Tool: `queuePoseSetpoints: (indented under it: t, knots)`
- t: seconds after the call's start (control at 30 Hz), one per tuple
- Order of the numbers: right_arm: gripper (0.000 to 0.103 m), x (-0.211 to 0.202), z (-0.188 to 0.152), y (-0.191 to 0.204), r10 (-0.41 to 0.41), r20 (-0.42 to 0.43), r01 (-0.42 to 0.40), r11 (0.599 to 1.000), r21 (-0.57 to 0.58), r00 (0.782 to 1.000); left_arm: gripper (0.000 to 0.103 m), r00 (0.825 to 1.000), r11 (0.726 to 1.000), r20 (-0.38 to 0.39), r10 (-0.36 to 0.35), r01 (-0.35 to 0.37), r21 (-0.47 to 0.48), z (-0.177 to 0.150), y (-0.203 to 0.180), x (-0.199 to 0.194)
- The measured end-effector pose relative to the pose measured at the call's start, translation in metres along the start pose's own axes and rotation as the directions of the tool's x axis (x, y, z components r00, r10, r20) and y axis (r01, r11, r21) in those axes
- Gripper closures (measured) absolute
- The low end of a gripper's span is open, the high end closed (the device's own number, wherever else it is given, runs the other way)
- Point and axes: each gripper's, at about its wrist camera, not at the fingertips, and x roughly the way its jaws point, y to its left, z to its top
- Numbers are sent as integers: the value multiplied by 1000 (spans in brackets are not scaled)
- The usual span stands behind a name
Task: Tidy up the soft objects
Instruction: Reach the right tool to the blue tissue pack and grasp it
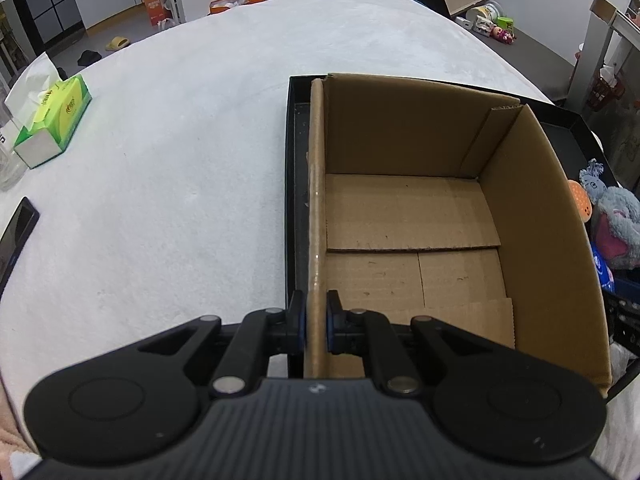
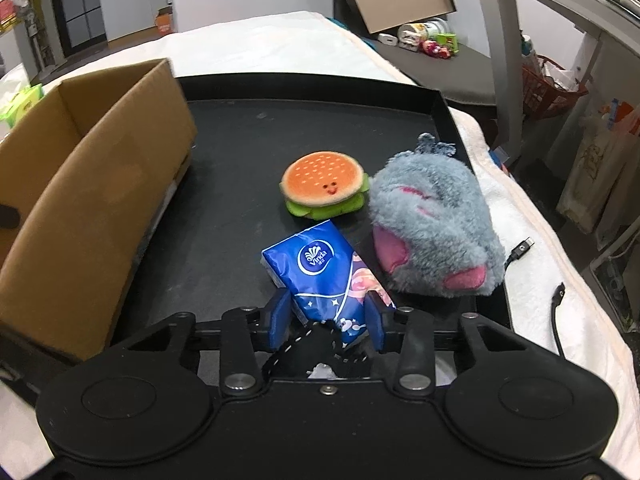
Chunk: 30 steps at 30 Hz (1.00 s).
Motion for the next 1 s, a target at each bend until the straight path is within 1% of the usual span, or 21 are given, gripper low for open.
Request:
queuePoseSetpoints:
  t: [0.17,0.23,0.4,0.5,0.57,0.6,0.63,0.67,0.7,0.8,1.0]
  knots:
    - [70,-8,-2,4,23,6,-23,1000,3,1000,95,1000,1000,0,0,0,-3,1,-1,0]
    - [71,-7,-3,5,23,-3,-23,1000,-1,1000,95,1000,1000,0,0,0,-2,0,-2,0]
    - [74,-13,-1,7,34,9,-34,999,-7,999,95,1000,1000,1,3,-3,-5,0,-2,0]
    - [74,-12,2,7,21,6,-21,1000,-21,1000,95,1000,1000,5,8,-8,-3,-2,-3,0]
    - [71,-9,2,7,10,-15,-11,999,-39,1000,95,1000,1000,6,9,-9,1,-2,-3,-1]
    - [67,-7,2,7,10,-30,-12,999,-42,1000,95,1000,1000,5,9,-9,0,-2,-3,-1]
    - [53,-6,2,8,6,-30,-7,999,-50,1000,95,1000,1000,5,9,-9,0,-2,-3,-1]
    - [46,-7,2,9,-2,-25,0,998,-64,1000,95,1000,1000,4,9,-9,-2,-2,-3,-1]
    - [43,-8,2,10,-3,-11,2,997,-76,1000,95,1000,1000,3,8,-8,-3,-2,-3,0]
    - [43,-7,5,11,1,-6,-2,993,-116,1000,95,1000,1000,5,9,-9,-1,-2,-3,-1]
    - [43,8,13,4,36,-63,-45,987,-155,997,95,1000,1000,3,9,-9,-4,-1,-2,0]
